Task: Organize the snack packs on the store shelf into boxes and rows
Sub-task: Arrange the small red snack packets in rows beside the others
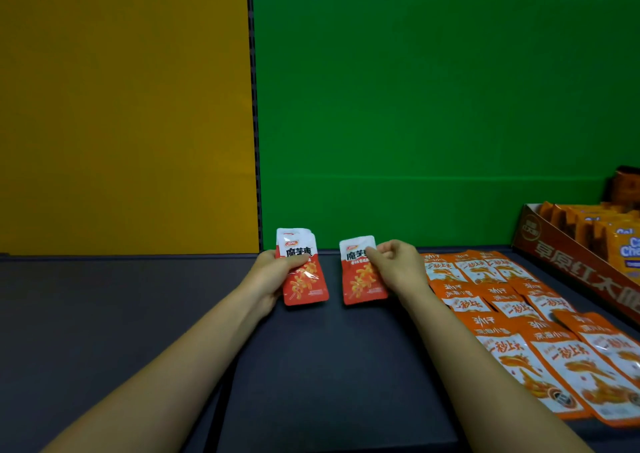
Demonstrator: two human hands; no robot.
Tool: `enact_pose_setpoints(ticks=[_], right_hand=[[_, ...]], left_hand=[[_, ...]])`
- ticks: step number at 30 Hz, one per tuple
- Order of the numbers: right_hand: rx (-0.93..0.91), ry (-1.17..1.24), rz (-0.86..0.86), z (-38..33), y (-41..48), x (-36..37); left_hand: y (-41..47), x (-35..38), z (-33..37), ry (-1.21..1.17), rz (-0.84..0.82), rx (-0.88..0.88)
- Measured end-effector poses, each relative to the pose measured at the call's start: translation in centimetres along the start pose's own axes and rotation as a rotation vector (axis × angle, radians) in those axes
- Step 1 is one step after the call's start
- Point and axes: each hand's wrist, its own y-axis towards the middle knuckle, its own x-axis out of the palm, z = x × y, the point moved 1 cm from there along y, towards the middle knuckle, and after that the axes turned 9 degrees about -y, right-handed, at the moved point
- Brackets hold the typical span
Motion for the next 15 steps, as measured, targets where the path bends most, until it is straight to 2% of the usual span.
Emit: enact_pose_setpoints(ticks=[3, 8, 15], right_hand=[[0.014, -0.194, 0.01, 0.2, 0.2, 0.5], [0.048, -0.303, 0.015, 0.0, 0.1, 1.5], [-0.057, -0.507, 0.064, -0.5, -0.5, 1.6]], left_hand=[[0.2, -0.4, 0.0, -0.016, 0.028, -0.002], [0.2, -0.2, -0.2, 0.014, 0.022, -0.002], [0.0, -0.1, -0.2, 0.025, 0.017, -0.001]])
